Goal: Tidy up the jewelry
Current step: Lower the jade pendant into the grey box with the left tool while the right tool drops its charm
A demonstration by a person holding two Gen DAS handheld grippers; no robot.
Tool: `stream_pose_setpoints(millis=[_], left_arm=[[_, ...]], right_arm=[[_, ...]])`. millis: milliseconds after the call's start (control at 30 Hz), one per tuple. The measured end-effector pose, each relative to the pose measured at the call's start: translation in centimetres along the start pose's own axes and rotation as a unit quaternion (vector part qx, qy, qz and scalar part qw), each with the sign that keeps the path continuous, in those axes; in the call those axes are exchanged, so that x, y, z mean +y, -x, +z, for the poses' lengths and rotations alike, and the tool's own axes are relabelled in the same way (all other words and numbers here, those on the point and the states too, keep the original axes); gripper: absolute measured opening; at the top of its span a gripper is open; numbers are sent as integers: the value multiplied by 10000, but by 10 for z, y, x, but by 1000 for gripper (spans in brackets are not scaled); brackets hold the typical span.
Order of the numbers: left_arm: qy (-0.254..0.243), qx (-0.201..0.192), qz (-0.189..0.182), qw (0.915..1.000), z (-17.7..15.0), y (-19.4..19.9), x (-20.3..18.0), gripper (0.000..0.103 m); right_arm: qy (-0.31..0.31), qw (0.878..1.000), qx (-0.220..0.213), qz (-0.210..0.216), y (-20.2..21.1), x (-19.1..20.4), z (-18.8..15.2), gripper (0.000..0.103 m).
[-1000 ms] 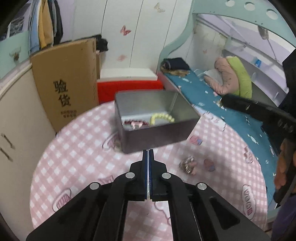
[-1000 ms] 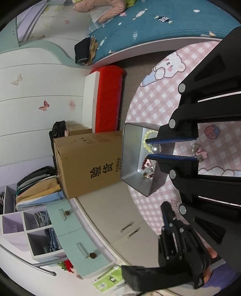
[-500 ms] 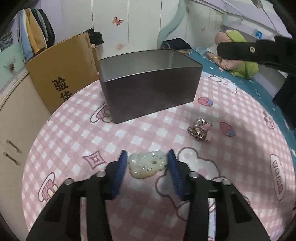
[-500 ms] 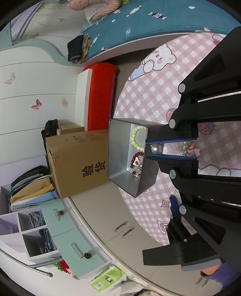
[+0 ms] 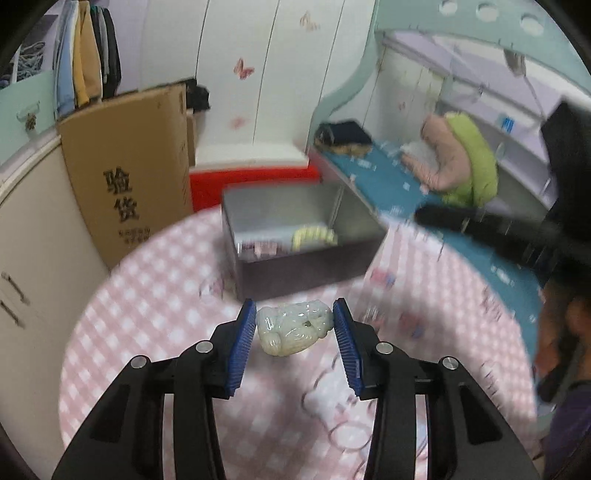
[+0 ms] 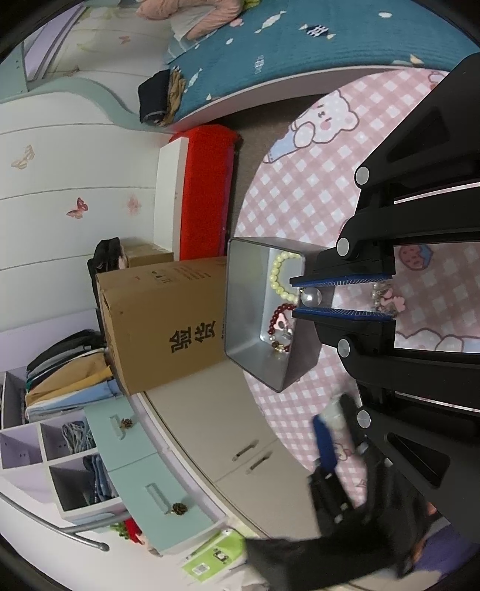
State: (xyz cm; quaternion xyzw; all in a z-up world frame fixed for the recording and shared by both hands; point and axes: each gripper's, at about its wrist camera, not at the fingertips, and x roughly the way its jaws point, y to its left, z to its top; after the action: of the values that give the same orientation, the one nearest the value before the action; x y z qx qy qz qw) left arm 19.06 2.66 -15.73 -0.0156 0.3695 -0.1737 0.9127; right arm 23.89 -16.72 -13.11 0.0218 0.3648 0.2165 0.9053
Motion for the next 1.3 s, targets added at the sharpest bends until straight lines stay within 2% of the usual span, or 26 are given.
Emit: stream_pose_setpoints(millis=[167,333,400,600,800,1167,1300], left_arm=[[-31,-221,-125,9997,46,5,1,41],[127,14,-67,9999,77,-27,9,41],[159,146,81,9997,83,-44,12,41],[127,509,206,9984,78,-76,15,41],[80,672,219,9975,71,-88,14,41],[167,586,241,9979,71,-82,17,41],[161,472,292,9983,70,-73,14,52]], right_arm=[[-63,9999,-90,113,-2,-2,19,12],[-277,9989,-48,376,-15,-7,39,12],[-356,9983,24,452,-25,-10,44,12],[-615,9957,388,580,-58,-20,42,12],[-697,9943,610,526,-80,-22,30,12],[-811,9925,724,565,-88,-23,19,12],[-896,9916,708,601,-83,-26,16,14]])
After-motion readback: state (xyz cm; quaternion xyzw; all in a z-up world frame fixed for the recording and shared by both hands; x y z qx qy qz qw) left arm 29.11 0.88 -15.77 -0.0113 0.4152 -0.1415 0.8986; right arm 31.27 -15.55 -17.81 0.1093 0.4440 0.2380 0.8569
